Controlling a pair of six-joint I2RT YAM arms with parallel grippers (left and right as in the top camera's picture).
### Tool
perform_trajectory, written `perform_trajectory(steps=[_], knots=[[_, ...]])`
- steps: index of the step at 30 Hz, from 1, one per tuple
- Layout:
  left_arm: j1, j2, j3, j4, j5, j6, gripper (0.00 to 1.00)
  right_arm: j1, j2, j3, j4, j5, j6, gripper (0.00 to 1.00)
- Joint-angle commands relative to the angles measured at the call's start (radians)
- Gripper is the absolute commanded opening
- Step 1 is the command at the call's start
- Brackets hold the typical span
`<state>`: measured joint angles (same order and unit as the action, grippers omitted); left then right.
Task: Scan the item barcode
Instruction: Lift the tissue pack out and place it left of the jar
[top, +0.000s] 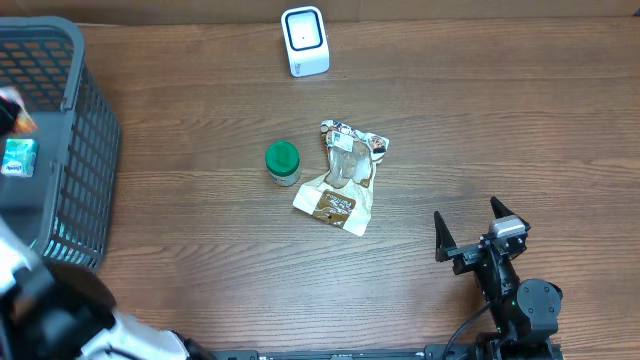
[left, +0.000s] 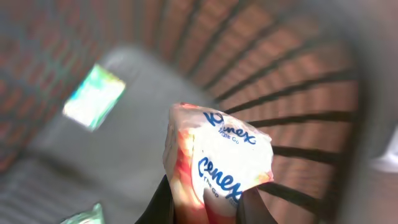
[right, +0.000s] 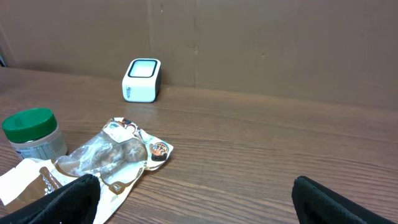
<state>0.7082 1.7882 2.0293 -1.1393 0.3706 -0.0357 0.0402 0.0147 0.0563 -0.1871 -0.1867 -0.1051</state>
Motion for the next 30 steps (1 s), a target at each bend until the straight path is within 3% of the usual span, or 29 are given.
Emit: perform_trajectory(steps=[1, 6, 15, 22, 30], knots=[[-0.022, -0.133, 0.018, -0.021, 0.179, -0.032, 0.04, 0.004, -0.012, 0.000, 0.003, -0.006, -0.001, 1.00], [-0.137, -0.272, 0.017, -0.077, 0.179, -0.031, 0.04, 0.004, -0.012, 0.000, 0.003, -0.006, -0.001, 1.00], [-0.573, -0.266, -0.095, -0.202, -0.022, -0.005, 0.05, 0.004, -0.012, 0.001, 0.003, -0.005, -0.001, 1.00], [-0.751, -0.203, -0.449, 0.037, -0.060, -0.098, 0.05, 0.004, -0.012, 0.000, 0.003, -0.006, -0.001, 1.00], [-0.828, -0.096, -0.741, 0.267, -0.213, -0.248, 0.05, 0.004, -0.012, 0.000, 0.003, -0.006, -0.001, 1.00]])
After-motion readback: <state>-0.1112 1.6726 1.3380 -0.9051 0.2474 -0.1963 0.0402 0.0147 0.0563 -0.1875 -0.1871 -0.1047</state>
